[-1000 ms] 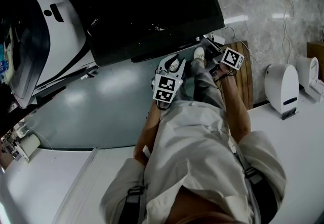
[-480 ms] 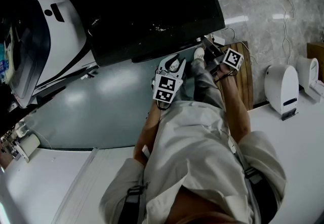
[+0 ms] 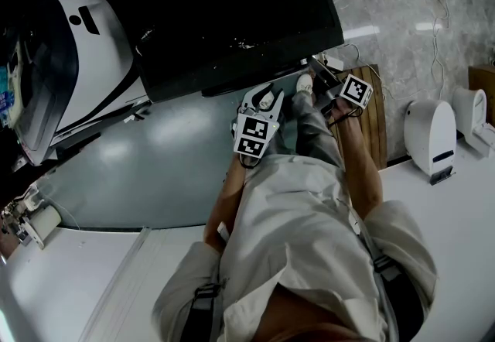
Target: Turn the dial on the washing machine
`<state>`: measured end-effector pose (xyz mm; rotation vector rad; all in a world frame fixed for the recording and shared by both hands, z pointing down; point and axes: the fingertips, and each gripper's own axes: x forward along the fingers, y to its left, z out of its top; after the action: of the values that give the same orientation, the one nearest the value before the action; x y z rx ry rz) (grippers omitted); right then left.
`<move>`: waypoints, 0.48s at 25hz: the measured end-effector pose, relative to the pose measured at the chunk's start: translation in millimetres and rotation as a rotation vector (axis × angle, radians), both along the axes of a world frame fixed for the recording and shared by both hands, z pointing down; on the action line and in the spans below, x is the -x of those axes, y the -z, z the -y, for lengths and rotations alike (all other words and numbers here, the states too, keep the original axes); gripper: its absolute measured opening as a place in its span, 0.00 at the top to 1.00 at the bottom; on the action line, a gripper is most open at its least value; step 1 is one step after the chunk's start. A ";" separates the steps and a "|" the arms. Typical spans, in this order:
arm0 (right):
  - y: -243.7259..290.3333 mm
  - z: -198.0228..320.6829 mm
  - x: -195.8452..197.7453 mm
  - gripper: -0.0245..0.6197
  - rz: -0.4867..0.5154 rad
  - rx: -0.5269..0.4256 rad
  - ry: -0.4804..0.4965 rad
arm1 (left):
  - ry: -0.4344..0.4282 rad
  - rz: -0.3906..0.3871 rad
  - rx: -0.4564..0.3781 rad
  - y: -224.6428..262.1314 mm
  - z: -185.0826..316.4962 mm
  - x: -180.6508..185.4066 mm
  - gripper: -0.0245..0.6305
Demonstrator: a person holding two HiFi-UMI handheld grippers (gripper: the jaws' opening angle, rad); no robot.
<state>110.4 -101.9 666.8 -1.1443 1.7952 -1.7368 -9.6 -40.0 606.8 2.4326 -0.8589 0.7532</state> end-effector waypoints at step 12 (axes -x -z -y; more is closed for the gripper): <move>1.1 -6.9 6.3 0.46 -0.119 0.000 0.047 | 0.005 -0.008 -0.019 5.7 1.7 3.2 0.80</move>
<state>104.0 -95.1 665.7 -1.2380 1.9059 -1.7278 -12.8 -41.7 601.1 2.4479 -0.8720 0.7363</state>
